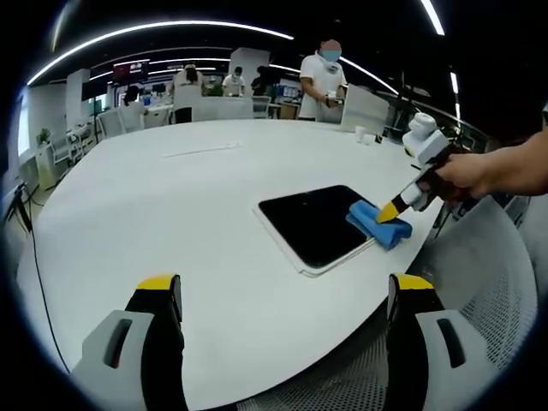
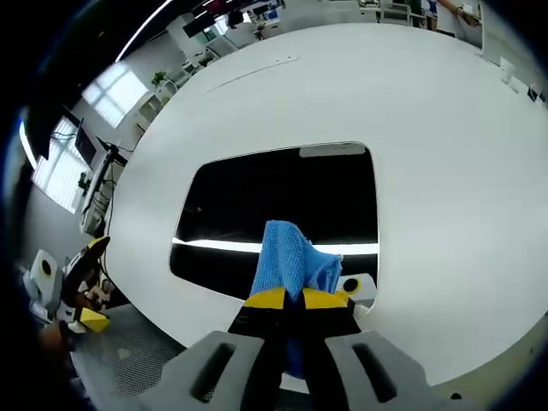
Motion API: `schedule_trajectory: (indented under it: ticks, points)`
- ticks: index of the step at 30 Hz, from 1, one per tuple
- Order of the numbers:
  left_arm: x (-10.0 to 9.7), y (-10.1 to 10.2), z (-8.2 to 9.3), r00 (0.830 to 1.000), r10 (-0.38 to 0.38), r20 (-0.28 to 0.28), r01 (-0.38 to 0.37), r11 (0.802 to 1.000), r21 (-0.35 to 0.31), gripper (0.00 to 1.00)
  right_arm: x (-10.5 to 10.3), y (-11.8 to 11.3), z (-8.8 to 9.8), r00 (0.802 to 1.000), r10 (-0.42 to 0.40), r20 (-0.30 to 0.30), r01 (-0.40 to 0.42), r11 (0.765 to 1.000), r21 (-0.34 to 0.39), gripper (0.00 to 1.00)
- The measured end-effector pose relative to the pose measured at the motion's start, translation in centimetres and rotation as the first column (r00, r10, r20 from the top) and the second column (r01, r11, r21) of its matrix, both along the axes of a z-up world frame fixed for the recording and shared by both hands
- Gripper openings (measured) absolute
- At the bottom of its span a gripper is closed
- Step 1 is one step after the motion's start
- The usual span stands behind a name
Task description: Wipe the mirror surface with the cleaning cloth until all visible marks leave the cleaned area.
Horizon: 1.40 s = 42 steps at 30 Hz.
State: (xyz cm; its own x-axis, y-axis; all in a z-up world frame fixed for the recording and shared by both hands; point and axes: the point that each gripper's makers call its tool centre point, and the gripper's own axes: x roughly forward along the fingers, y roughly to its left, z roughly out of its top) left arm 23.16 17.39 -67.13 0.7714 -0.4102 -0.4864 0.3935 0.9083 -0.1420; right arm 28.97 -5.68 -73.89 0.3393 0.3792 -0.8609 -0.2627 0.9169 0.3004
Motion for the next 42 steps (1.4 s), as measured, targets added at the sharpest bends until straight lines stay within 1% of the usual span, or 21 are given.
schedule_trajectory:
  ticks: [5, 11, 20, 37, 42]
  points:
    - [0.04, 0.02, 0.06, 1.0, 0.004, 0.002, -0.004, 1.0, -0.004, 0.99, -0.21, -0.05, -0.07, 1.0, 0.001, 0.0, -0.001, 1.0, 0.01, 0.0]
    - [0.05, 0.1, 0.07, 1.0, 0.009, 0.004, -0.009, 1.0, -0.006, 0.99, -0.48, -0.12, -0.19, 1.0, -0.001, -0.014, 0.002, 1.0, 0.019, 0.0]
    - [0.05, 0.08, 0.06, 1.0, 0.008, 0.005, -0.008, 1.0, -0.009, 0.99, -0.49, -0.14, -0.32, 1.0, 0.005, -0.007, -0.005, 1.0, 0.027, 0.0]
    - [0.03, 0.02, 0.15, 1.0, 0.01, 0.006, -0.01, 1.0, -0.011, 0.99, -0.85, -0.21, -0.08, 0.999, 0.038, -0.015, -0.037, 0.999, 0.03, 0.0]
    - [0.04, 0.05, 0.1, 1.0, 0.011, 0.005, -0.011, 1.0, -0.01, 0.99, -0.92, -0.62, -0.07, 0.999, 0.041, -0.02, -0.04, 0.999, 0.033, 0.0]
